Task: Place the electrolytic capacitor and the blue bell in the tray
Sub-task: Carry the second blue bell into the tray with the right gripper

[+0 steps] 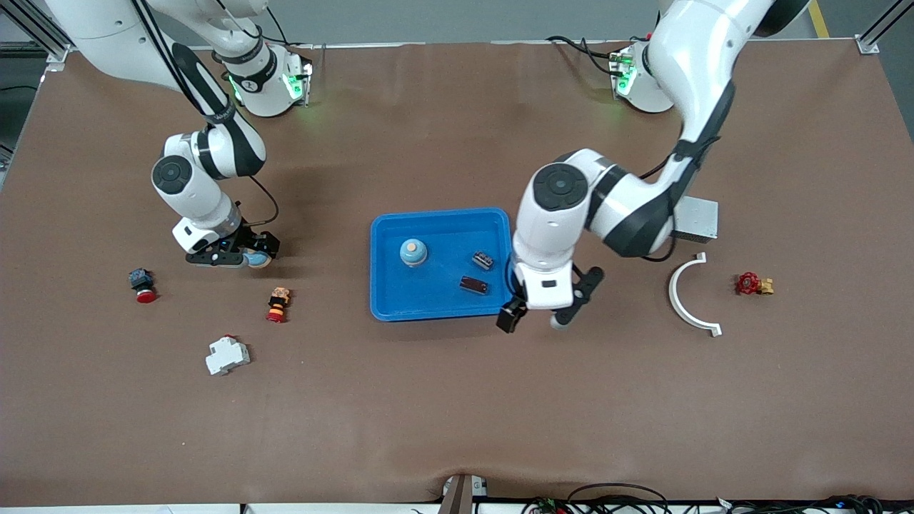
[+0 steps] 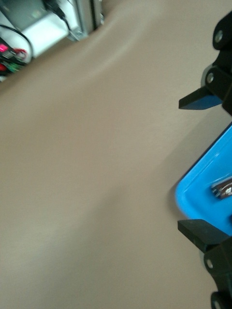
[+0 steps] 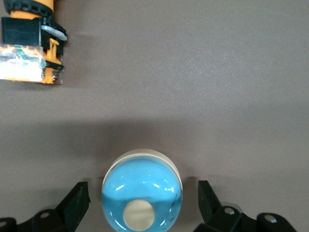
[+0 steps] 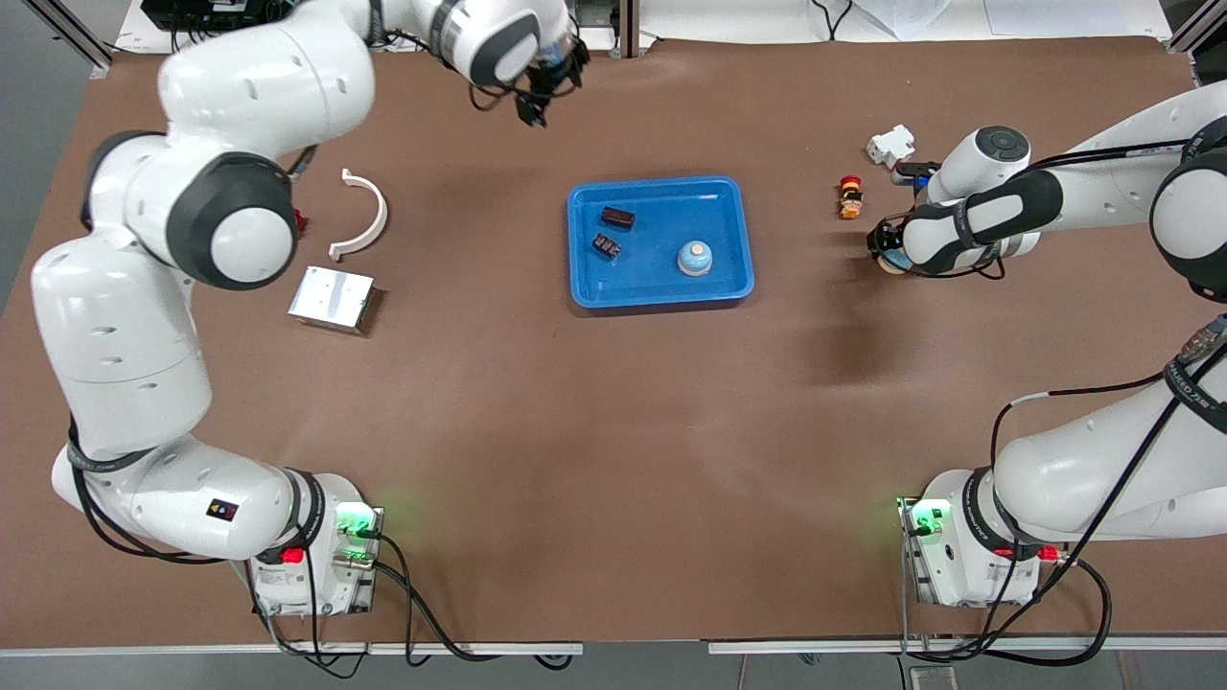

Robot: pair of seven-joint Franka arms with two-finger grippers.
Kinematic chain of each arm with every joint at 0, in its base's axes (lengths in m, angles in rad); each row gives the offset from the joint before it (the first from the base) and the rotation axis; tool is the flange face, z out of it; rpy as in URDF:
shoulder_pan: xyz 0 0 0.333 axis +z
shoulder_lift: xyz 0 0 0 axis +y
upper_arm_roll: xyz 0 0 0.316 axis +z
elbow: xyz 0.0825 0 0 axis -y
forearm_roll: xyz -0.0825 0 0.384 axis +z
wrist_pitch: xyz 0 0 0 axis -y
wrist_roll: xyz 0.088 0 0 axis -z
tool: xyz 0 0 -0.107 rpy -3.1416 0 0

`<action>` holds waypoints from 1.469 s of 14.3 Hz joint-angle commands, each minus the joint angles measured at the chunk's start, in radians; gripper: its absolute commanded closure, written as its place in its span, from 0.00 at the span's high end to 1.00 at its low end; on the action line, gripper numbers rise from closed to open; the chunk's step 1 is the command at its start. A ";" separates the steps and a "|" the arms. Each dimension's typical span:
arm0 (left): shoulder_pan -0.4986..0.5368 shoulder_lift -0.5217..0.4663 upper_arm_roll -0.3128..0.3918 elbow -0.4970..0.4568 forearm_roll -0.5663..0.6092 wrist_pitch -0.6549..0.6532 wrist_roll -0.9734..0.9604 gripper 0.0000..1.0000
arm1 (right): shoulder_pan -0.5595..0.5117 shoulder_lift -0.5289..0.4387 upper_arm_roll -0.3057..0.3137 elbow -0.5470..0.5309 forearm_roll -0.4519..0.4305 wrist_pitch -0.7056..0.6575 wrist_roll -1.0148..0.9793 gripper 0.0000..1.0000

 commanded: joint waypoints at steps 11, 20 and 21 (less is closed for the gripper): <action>0.168 -0.153 -0.005 -0.029 -0.031 -0.138 0.498 1.00 | 0.019 -0.062 0.025 -0.007 -0.012 -0.012 0.068 0.00; 0.213 -0.239 -0.008 -0.031 -0.043 -0.266 0.559 1.00 | 0.379 -0.070 0.023 0.368 0.028 -0.482 0.605 0.00; 0.220 -0.251 -0.006 -0.031 -0.057 -0.289 0.585 1.00 | 0.409 -0.047 0.022 0.445 0.063 -0.544 0.631 0.00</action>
